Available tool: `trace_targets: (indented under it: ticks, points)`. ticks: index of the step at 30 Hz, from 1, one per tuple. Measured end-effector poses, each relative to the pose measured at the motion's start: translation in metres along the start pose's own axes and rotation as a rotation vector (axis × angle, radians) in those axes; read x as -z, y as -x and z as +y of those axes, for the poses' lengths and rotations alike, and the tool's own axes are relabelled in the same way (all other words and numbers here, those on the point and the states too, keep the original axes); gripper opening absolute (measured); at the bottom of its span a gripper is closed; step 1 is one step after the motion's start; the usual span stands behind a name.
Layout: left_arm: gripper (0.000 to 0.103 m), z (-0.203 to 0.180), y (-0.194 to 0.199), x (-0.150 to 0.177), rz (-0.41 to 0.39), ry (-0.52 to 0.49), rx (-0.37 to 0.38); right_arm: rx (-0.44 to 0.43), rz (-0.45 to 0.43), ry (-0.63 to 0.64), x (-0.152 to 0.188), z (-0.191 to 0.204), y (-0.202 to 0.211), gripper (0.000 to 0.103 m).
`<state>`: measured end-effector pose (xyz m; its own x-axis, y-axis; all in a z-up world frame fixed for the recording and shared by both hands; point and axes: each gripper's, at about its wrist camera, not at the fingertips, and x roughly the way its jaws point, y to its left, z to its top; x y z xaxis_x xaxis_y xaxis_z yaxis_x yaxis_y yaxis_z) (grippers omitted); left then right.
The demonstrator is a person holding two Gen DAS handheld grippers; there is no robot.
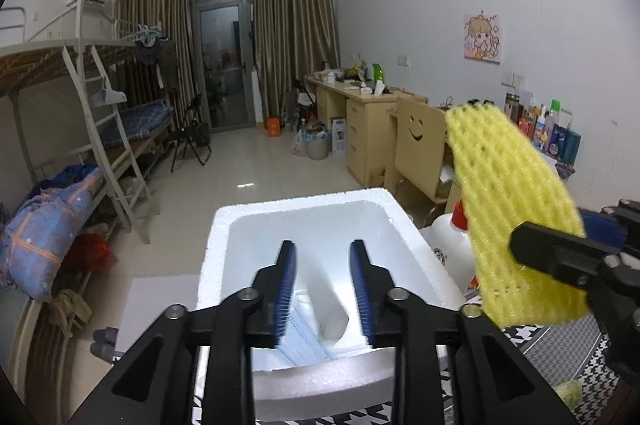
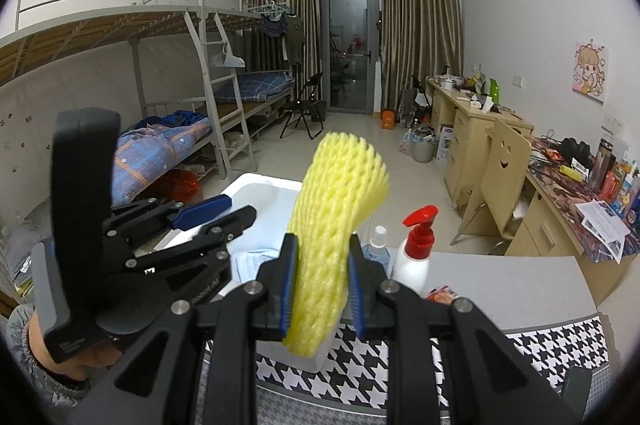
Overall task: Organize soft objects
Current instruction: 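Lower the white foam tube into the foam box and open the left gripper, then lower the yellow mesh sleeve into the foam box and open the right gripper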
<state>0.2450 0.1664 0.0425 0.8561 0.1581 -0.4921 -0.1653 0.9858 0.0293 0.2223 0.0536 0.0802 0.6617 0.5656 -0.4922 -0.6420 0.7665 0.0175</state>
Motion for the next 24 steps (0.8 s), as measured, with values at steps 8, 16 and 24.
trace_targets:
  ticks: [8,16,24]
  points:
    - [0.093,0.015,-0.002,0.004,0.012,0.047,-0.092,0.015,0.000,-0.012,-0.001,-0.003,-0.002,0.027]
    - [0.102,0.029,0.005,0.006,0.028,0.098,-0.202,0.001,0.009,0.000,-0.002,0.002,-0.009,0.027]
    - [0.102,0.050,0.024,0.009,-0.018,0.178,-0.223,-0.012,0.021,0.007,-0.005,0.007,-0.019,0.027]
